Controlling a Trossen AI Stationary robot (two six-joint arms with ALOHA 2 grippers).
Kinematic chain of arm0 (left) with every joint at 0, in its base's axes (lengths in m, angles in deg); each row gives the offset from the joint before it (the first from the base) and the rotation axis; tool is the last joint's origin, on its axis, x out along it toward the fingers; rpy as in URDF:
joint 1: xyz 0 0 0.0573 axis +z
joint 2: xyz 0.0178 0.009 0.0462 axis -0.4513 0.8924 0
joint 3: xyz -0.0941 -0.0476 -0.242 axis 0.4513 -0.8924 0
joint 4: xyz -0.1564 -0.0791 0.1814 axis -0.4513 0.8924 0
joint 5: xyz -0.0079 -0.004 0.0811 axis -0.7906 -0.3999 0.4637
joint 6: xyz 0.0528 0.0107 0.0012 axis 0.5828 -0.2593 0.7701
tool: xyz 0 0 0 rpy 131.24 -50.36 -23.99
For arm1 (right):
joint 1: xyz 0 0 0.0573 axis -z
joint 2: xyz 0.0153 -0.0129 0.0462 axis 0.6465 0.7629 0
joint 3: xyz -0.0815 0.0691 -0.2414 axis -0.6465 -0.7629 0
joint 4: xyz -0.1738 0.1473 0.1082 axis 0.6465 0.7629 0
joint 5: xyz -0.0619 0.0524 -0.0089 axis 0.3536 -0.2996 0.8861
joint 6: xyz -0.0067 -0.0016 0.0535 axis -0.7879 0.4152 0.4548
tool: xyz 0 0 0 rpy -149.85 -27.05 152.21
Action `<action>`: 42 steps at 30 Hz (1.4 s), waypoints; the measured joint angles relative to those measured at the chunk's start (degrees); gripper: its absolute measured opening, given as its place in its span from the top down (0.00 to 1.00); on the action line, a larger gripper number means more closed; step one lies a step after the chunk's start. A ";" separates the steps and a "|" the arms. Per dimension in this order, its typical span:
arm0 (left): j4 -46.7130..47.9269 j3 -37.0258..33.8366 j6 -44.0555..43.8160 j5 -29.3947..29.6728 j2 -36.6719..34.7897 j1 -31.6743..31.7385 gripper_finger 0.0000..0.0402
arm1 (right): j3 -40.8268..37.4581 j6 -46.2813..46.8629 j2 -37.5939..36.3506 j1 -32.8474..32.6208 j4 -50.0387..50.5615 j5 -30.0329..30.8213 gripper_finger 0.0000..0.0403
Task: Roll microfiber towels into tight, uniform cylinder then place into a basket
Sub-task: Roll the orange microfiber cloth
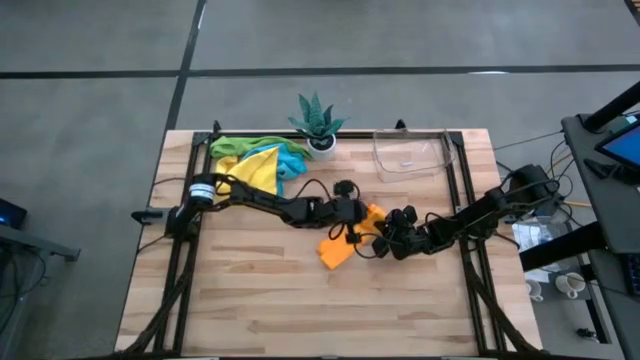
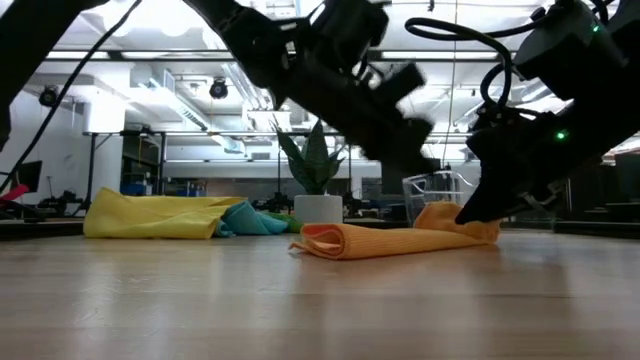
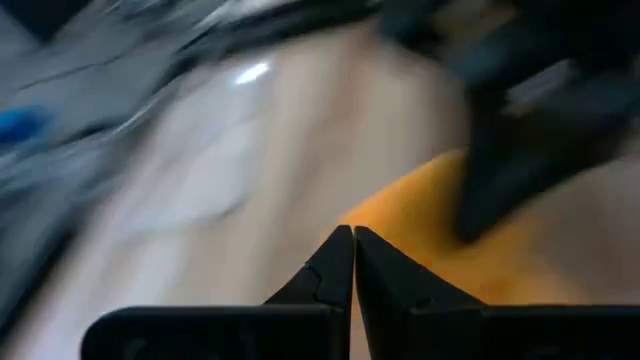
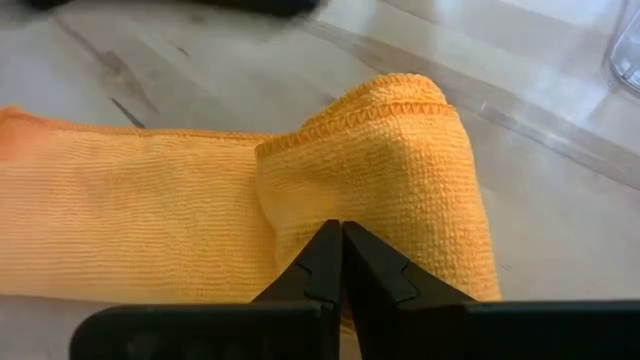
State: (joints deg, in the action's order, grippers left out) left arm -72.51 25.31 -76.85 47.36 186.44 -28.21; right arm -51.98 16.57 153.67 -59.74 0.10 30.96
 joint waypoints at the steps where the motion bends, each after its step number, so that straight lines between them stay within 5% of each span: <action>1: -1.19 0.00 -0.04 -4.09 0.00 -0.25 1.00 | 0.00 0.00 0.02 0.00 0.00 0.00 0.98; 3: -2.89 0.00 -0.10 -8.28 0.40 -0.57 1.00 | 0.00 -0.02 0.02 0.00 0.00 0.00 0.98; 25: -5.78 0.04 -3.21 -7.83 8.27 3.93 1.00 | 0.05 -0.86 -0.25 0.00 -0.94 -0.42 0.98; 32: -6.91 0.15 -3.32 -6.89 10.42 3.99 1.00 | 2.44 -9.03 -8.20 0.00 4.53 -0.33 0.97; 38: -7.05 0.15 -3.32 -6.87 10.54 3.99 1.00 | 3.59 -1.41 -17.69 1.22 24.53 0.38 0.86; 42: -7.46 0.13 -3.18 -6.80 10.47 3.75 1.00 | -0.68 5.84 -20.74 3.76 25.13 -3.54 0.69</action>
State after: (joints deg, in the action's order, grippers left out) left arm -79.97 25.44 -80.03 40.56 196.91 -24.46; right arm -52.66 22.41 132.94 -55.98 25.23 27.42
